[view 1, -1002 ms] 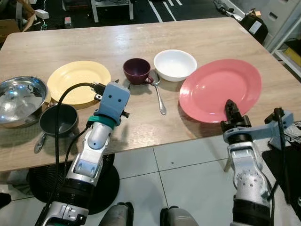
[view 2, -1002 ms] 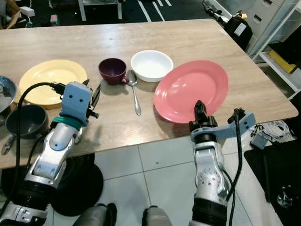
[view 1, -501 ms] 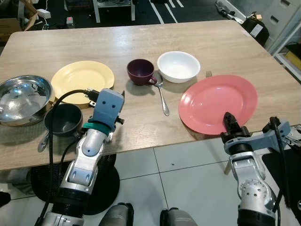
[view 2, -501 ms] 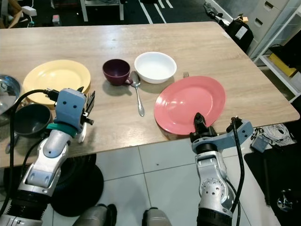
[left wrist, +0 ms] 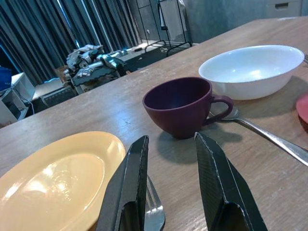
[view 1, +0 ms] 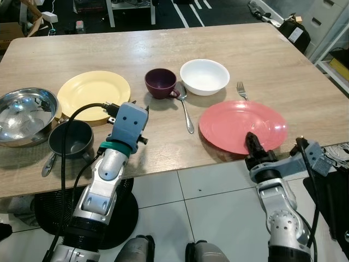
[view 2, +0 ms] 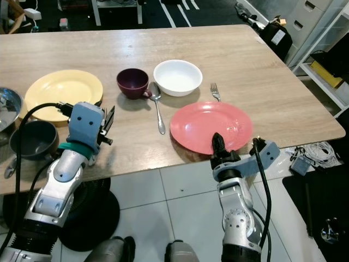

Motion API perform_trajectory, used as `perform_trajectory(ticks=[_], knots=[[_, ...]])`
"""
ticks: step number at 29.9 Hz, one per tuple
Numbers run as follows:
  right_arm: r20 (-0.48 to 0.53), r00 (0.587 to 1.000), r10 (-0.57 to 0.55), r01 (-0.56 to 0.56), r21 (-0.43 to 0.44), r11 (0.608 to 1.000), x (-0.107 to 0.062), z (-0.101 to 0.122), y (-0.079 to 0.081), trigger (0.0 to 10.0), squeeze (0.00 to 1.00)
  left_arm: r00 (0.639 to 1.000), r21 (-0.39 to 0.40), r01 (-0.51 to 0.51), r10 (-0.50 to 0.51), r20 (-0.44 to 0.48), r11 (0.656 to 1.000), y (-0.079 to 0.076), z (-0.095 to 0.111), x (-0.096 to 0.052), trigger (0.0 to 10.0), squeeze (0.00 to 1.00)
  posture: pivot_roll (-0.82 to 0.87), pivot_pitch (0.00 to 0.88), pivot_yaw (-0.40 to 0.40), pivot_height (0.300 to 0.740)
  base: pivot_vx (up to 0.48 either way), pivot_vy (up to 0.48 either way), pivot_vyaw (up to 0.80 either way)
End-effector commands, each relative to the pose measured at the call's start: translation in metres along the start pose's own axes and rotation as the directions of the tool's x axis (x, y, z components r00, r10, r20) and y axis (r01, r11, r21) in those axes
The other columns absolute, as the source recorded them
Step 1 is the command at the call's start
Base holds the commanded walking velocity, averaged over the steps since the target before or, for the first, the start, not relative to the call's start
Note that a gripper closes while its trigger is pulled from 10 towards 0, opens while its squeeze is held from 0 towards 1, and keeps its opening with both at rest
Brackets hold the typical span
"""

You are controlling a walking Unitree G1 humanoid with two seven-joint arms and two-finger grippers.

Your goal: Setting the table

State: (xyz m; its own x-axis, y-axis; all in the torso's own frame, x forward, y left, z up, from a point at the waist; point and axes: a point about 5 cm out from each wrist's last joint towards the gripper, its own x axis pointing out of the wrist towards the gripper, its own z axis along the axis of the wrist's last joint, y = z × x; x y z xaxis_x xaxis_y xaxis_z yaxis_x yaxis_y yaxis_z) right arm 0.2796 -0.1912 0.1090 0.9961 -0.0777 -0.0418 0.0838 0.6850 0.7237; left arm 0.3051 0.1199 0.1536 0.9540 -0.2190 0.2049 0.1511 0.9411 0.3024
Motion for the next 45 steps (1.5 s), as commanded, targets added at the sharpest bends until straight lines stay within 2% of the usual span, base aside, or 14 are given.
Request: perform_trajectory(ticks=[1,2,3,5,6,10,11,17,19,25,29,38,41,45], knots=[[-0.006,1.000,-0.004,0.004,-0.073,0.997,0.001,0.000,-0.003,10.0,1.00,1.000,0.002,0.005,-0.005,-0.017,1.000,-0.001,-0.002,-0.002,10.0,0.00,0.00,0.000,0.023,0.740,0.000,0.000,0.00],[-0.006,1.000,-0.004,0.004,-0.073,0.997,0.001,0.000,-0.003,10.0,1.00,1.000,0.002,0.005,-0.005,-0.017,1.000,-0.001,-0.002,-0.002,10.0,0.00,0.00,0.000,0.023,0.740,0.000,0.000,0.00],[-0.010,1.000,0.018,-0.019,-0.205,0.979,0.002,0.002,0.000,10.0,0.56,1.000,0.002,0.005,-0.005,-0.018,1.000,-0.001,-0.002,-0.003,10.0,0.00,0.00,0.000,0.023,0.740,0.000,0.000,0.00],[-0.010,1.000,0.018,-0.019,-0.205,0.979,0.002,0.002,0.000,10.0,0.56,1.000,0.002,0.005,-0.005,-0.018,1.000,-0.001,-0.002,-0.003,10.0,0.00,0.00,0.000,0.023,0.740,0.000,0.000,0.00],[-0.028,0.999,0.046,-0.052,-0.331,0.942,0.003,0.003,0.005,10.0,0.00,1.000,0.000,0.005,-0.005,-0.018,1.000,-0.001,-0.002,-0.003,10.0,0.00,0.00,0.000,0.022,0.740,0.000,0.000,0.00],[-0.050,0.994,0.096,-0.107,-0.518,0.848,0.003,0.009,0.011,10.0,0.00,1.000,-0.002,0.006,-0.006,-0.018,1.000,-0.001,-0.002,-0.003,10.0,0.00,0.00,0.000,0.022,0.740,0.000,0.000,0.00],[-0.074,0.993,0.090,-0.117,-0.635,0.764,-0.001,0.015,0.003,10.0,0.00,1.000,-0.004,0.007,-0.008,-0.019,1.000,-0.002,-0.002,-0.002,10.0,0.00,-0.01,0.000,0.022,0.740,0.000,0.000,0.00],[-0.087,0.993,0.078,-0.116,-0.683,0.721,-0.003,0.017,-0.003,10.0,0.00,1.000,-0.005,0.008,-0.008,-0.020,1.000,-0.002,-0.002,-0.002,10.0,0.00,-0.01,0.000,0.022,0.740,0.000,0.000,0.00],[-0.105,0.994,0.031,-0.099,-0.750,0.654,-0.006,0.020,-0.018,10.0,0.00,1.000,-0.009,0.014,-0.014,-0.021,1.000,-0.005,-0.002,-0.002,10.0,0.00,-0.02,0.000,0.024,0.740,0.000,0.000,0.00],[-0.081,0.997,-0.014,-0.054,-0.773,0.632,-0.007,0.024,-0.029,10.0,0.00,1.000,-0.014,0.018,-0.018,-0.021,1.000,-0.006,-0.002,-0.002,10.0,0.00,-0.02,0.000,0.026,0.740,0.000,0.000,0.00],[-0.033,0.999,-0.032,-0.005,-0.765,0.644,-0.005,0.029,-0.032,10.0,0.00,1.000,-0.015,0.019,-0.019,-0.021,1.000,-0.007,-0.002,-0.001,10.0,0.00,-0.02,0.000,0.026,0.740,0.000,0.000,0.00],[0.231,0.970,-0.082,0.208,-0.600,0.773,-0.004,0.061,-0.037,10.0,0.00,1.000,-0.017,0.023,-0.024,-0.020,1.000,-0.007,-0.001,-0.001,10.0,0.00,-0.02,0.000,0.033,0.740,0.000,0.000,0.00],[0.318,0.942,-0.109,0.239,-0.406,0.882,-0.008,0.076,-0.038,10.0,0.00,0.999,-0.017,0.029,-0.030,-0.021,0.999,-0.007,-0.002,0.000,10.0,0.00,-0.02,0.000,0.045,0.740,0.000,0.000,0.00],[0.293,0.954,-0.063,0.158,-0.312,0.937,-0.018,0.069,-0.035,10.0,0.00,0.999,-0.015,0.052,-0.052,-0.016,0.999,-0.009,-0.001,0.003,10.0,0.00,-0.04,0.000,0.066,0.740,0.000,0.000,0.00]])
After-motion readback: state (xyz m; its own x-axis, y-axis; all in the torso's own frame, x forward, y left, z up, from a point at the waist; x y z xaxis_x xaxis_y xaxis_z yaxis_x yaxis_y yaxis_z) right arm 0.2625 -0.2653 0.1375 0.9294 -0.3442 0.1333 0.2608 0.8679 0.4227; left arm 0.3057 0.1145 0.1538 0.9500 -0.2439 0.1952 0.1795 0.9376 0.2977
